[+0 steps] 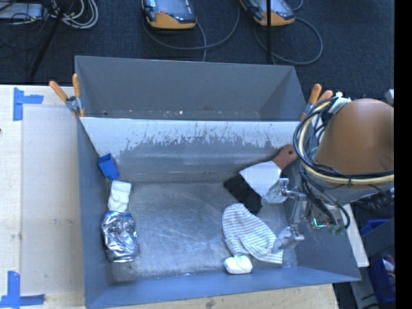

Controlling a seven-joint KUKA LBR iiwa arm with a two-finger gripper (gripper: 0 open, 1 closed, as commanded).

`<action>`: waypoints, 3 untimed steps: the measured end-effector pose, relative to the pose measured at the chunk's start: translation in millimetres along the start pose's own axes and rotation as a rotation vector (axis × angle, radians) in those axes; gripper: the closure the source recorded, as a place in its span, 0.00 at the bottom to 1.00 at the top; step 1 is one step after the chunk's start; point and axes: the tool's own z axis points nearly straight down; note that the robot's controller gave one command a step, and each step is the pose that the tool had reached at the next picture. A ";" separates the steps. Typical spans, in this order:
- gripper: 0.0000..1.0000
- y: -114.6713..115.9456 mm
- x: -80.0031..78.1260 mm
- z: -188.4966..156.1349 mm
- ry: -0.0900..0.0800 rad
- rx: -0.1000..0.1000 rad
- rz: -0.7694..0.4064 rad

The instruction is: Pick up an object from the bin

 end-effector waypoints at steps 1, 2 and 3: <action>0.00 0.2 -1.5 -3.9 -0.008 0.001 -0.002; 0.00 3.5 -3.6 27.3 -0.014 0.002 -0.086; 0.00 3.1 -34.2 92.9 -0.014 0.002 -0.161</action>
Offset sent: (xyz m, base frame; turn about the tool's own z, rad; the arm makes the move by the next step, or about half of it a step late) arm 0.0045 0.0154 -0.1511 -0.3845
